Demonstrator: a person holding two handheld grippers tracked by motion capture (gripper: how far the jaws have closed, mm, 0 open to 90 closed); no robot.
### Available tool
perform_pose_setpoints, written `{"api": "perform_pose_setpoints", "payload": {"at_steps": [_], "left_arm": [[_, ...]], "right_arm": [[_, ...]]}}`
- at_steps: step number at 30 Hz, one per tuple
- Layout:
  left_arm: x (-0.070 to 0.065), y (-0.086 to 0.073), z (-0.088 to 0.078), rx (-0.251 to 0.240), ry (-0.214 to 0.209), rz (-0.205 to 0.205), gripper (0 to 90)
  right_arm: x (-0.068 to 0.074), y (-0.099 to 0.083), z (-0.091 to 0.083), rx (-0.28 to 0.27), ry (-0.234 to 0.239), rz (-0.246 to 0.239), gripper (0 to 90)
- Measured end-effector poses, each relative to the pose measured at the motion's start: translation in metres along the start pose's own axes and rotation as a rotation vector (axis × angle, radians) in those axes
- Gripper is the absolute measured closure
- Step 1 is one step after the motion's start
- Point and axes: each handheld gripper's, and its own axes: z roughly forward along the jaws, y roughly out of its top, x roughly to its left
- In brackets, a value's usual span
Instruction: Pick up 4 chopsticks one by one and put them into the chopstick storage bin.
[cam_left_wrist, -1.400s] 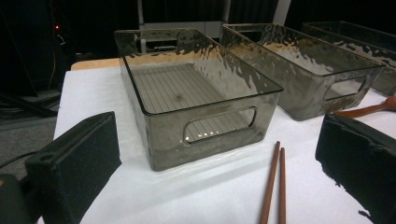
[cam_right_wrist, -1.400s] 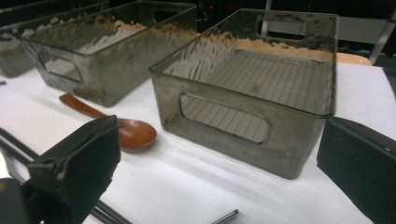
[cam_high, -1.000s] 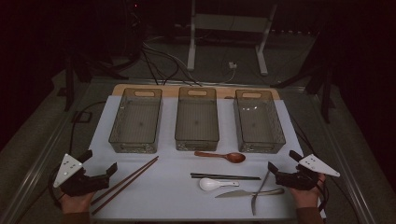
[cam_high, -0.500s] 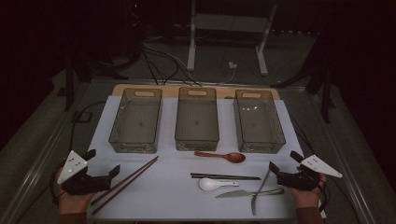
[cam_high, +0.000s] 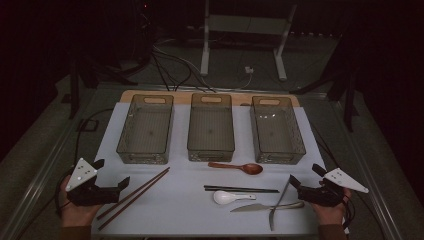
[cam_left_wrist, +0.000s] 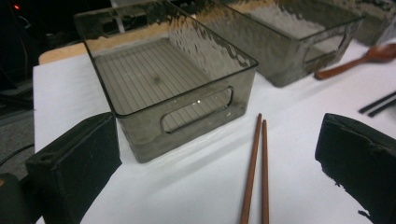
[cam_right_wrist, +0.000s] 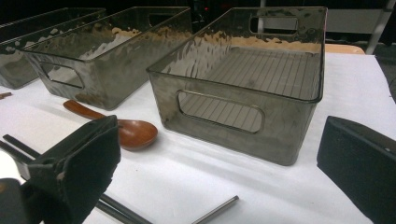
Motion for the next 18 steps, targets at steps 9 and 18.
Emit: {"api": "perform_pose_setpoints", "payload": {"at_steps": [9,18], "left_arm": [[-0.003,0.004,0.014,0.137,-0.035,0.061,1.8],[-0.002,-0.002,0.028,0.247,-0.077,0.078,6.6]], "right_arm": [[-0.001,0.001,0.0,0.003,-0.004,-0.011,0.0],[-0.002,0.001,0.0,0.003,-0.007,-0.013,0.0]]}}
